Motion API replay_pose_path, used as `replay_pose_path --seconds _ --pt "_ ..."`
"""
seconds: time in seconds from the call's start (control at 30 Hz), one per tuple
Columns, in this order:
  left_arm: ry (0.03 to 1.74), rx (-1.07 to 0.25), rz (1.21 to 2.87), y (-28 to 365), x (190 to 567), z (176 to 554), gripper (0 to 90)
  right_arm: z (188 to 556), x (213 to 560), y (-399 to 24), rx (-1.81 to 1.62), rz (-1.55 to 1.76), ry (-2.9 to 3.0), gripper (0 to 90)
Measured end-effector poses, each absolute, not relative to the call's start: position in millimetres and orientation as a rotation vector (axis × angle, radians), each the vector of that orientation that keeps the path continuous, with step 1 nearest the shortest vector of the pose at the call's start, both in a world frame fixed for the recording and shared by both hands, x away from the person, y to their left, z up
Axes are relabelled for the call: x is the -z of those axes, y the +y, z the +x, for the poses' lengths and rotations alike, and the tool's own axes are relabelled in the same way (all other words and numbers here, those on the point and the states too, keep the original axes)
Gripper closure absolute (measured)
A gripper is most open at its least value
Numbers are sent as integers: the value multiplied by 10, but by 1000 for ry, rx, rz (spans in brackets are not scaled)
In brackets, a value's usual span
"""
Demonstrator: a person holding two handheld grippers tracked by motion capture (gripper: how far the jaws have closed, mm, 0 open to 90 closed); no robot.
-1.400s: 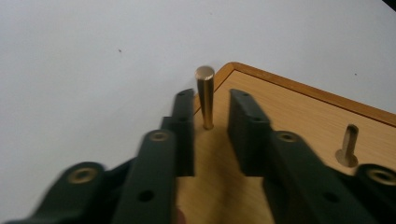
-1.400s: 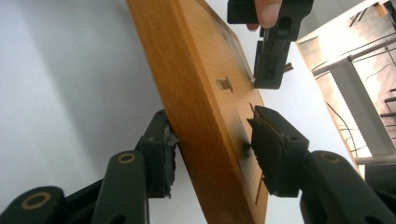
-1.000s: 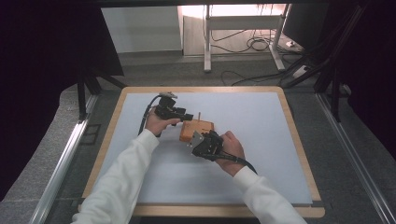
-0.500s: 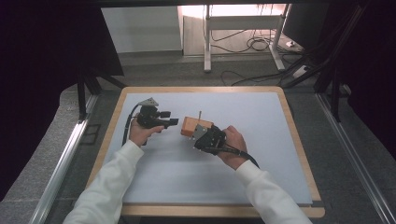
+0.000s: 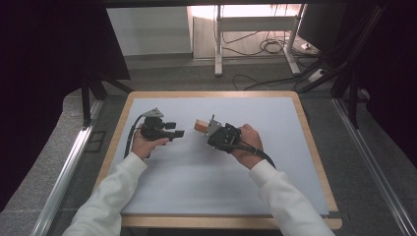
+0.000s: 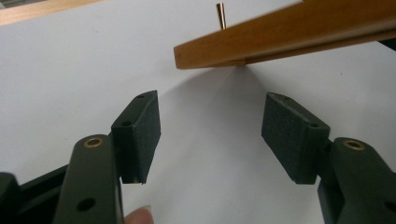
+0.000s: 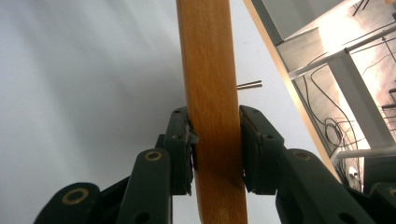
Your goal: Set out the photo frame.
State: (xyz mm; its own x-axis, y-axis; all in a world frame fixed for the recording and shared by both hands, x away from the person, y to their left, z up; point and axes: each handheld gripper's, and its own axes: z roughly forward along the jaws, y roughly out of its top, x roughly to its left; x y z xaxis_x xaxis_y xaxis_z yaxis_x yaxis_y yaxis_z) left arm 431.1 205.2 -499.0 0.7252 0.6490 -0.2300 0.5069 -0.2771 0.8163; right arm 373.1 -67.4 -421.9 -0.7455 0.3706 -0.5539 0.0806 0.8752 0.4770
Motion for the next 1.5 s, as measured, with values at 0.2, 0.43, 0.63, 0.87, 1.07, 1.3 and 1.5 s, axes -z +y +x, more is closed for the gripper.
replay_pose_path --seconds 0.2,0.43,0.63,0.87,1.07,1.3,1.5 --pt "894 -181 1953 2043 5031 4290 371 3825 4134 -722 -568 358 2382 696" --pt "906 -189 1948 2085 5045 4267 371 3904 4076 -728 -569 384 2407 697" --pt "915 -191 1945 2127 5062 4258 372 3959 4041 -695 -565 404 2423 697" --pt "924 -192 1945 2168 5085 4250 372 4007 4014 -651 -561 442 2433 696" --pt "933 -189 1939 2196 5089 4248 372 4040 3988 -598 -517 491 2445 692" --pt "932 -191 1937 2208 5100 4252 372 4080 3971 -580 -497 520 2451 690" --pt "939 -189 1931 2209 5104 4254 372 4120 3965 -587 -496 542 2451 684"
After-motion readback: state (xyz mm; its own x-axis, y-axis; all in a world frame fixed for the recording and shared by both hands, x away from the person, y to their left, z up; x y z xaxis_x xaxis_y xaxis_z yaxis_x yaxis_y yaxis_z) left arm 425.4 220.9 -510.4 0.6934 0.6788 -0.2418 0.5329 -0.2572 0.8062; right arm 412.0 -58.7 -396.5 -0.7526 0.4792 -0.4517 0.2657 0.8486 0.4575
